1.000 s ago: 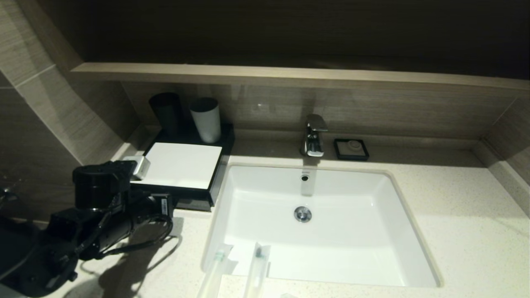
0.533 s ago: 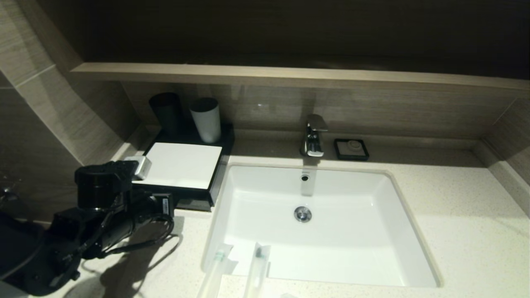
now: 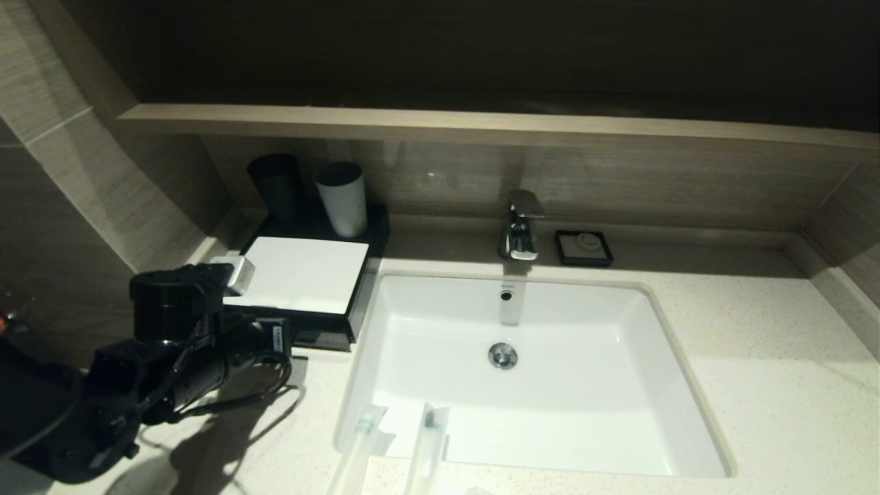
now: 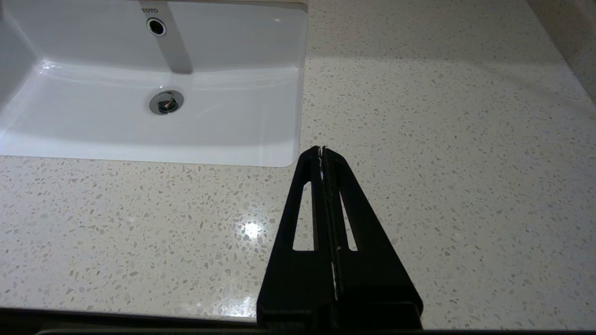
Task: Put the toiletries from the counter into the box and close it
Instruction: Open the drawer
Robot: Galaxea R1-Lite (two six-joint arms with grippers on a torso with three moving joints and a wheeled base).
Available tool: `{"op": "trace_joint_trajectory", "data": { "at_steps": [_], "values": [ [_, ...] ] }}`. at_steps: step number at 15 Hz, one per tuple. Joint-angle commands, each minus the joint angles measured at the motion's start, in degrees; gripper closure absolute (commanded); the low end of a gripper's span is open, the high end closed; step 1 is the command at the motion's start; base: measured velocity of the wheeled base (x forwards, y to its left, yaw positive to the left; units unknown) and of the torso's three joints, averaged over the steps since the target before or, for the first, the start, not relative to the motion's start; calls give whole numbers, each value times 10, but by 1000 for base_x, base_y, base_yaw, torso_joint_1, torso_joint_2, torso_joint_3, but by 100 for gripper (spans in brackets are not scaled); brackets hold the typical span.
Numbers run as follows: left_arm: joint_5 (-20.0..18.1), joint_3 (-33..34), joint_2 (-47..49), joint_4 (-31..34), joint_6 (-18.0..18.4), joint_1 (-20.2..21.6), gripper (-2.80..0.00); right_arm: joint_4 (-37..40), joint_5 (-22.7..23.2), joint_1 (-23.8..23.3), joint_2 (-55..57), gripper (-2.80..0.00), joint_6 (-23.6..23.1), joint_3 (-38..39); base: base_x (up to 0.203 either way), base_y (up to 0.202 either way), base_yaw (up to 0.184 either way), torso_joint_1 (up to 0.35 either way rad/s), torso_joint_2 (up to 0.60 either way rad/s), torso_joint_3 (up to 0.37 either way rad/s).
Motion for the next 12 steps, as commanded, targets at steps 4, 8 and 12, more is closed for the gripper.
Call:
{"op": "trace_joint_trajectory", "data": {
  "at_steps": [4, 8, 12],
  "values": [
    [0, -2, 5, -6, -1, 0, 0, 0, 0, 0, -1, 0, 0, 0, 0, 0, 0, 0, 0, 0],
    [0, -10, 9, -5, 0, 0, 0, 0, 0, 0, -1, 0, 1, 0, 0, 0, 0, 0, 0, 0],
    [0, -13, 13, -5, 0, 0, 0, 0, 0, 0, -1, 0, 0, 0, 0, 0, 0, 0, 0, 0]
  ]
}}
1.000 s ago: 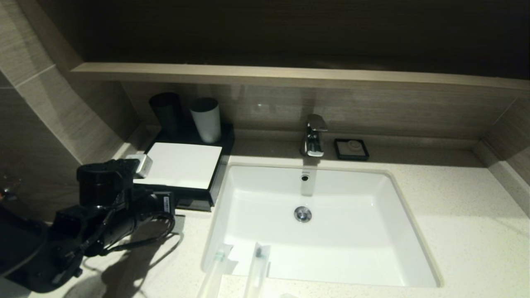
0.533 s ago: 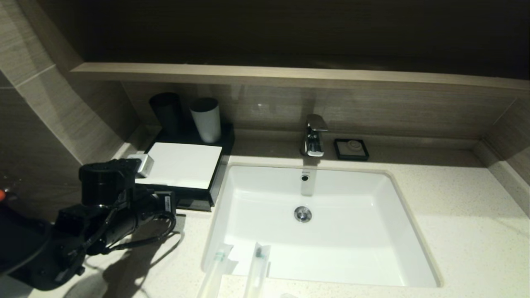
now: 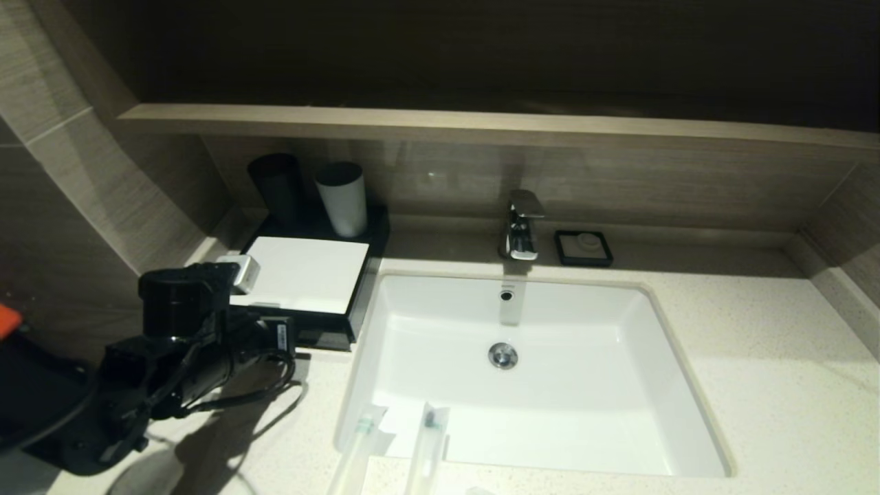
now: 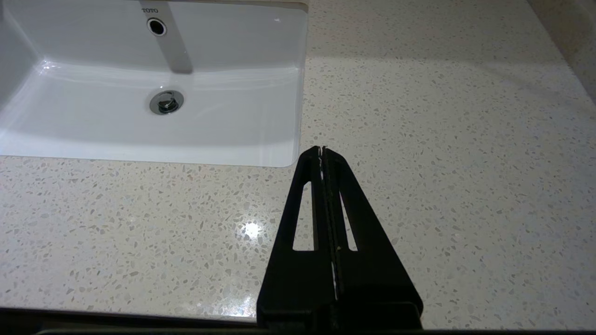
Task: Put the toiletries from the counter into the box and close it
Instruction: Open the drawer
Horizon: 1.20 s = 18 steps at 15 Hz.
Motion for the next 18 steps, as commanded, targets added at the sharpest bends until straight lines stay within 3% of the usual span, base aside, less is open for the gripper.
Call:
{"op": "trace_joint_trajectory", "data": {
  "at_steps": [1, 18],
  "values": [
    [1, -1, 2, -5, -1, 0, 0, 0, 0, 0, -1, 0, 1, 0, 0, 0, 0, 0, 0, 0],
    [1, 7, -6, 33, 2, -1, 0, 0, 0, 0, -1, 0, 0, 0, 0, 0, 0, 0, 0, 0]
  ]
}}
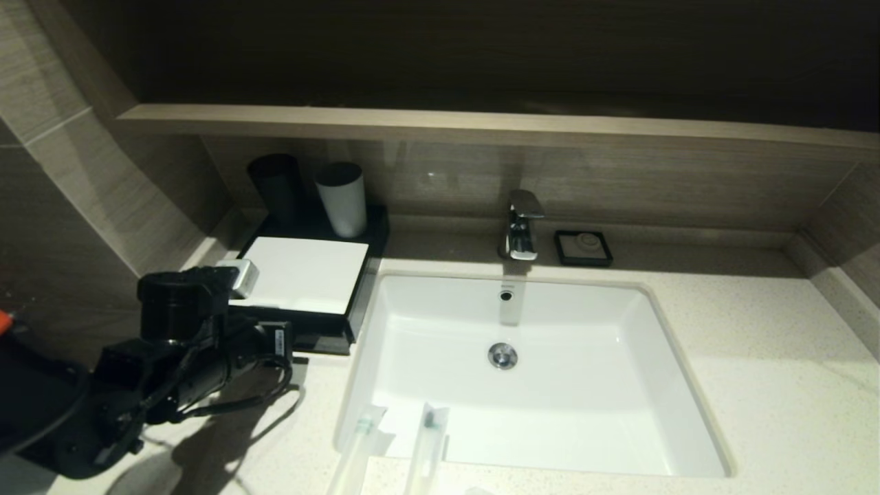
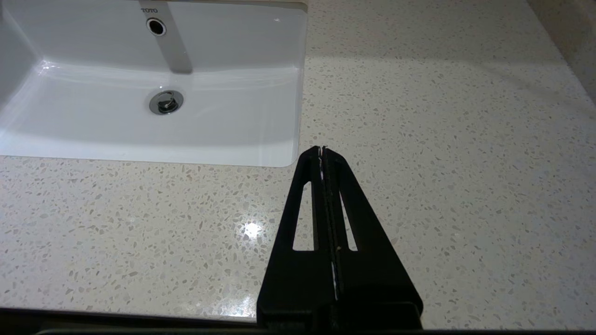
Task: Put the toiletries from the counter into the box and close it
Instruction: Open the drawer
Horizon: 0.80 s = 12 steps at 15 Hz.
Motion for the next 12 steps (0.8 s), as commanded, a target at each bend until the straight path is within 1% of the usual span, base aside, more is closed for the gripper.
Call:
{"op": "trace_joint_trajectory", "data": {
  "at_steps": [1, 8, 12],
  "values": [
    [0, 2, -1, 5, -1, 0, 0, 0, 0, 0, -1, 0, 0, 0, 0, 0, 0, 0, 0, 0],
    [-1, 15, -23, 18, 0, -4, 0, 0, 0, 0, 0, 0, 0, 0, 0, 0, 0, 0, 0, 0],
    [-3, 18, -40, 41, 0, -8, 0, 0, 0, 0, -1, 0, 0, 0, 0, 0, 0, 0, 0, 0]
  ]
}}
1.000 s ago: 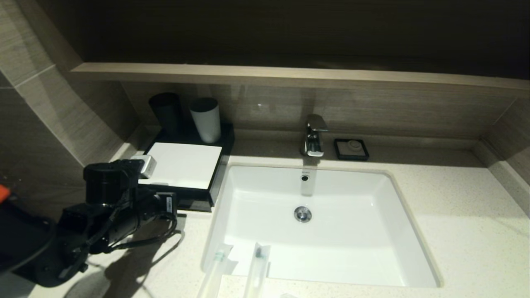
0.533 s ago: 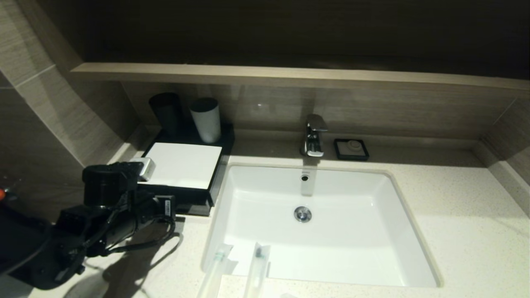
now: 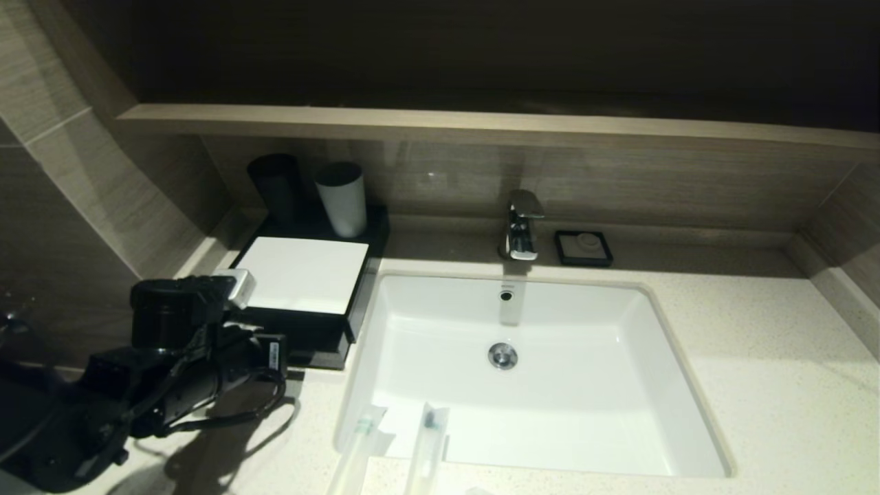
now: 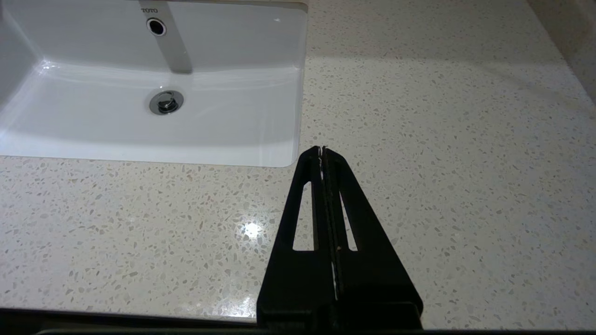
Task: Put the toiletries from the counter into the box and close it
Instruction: Open the drawer
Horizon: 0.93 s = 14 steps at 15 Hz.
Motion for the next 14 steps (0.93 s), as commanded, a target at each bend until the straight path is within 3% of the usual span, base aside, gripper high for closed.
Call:
{"op": "trace_joint_trajectory", "data": {
  "at_steps": [1, 14],
  "values": [
    [0, 6, -13, -2, -1, -1, 0, 0, 0, 0, 0, 0, 0, 0, 0, 0, 0, 0, 0, 0],
    [0, 52, -45, -1, -1, -1, 0, 0, 0, 0, -1, 0, 0, 0, 0, 0, 0, 0, 0, 0]
  ]
}}
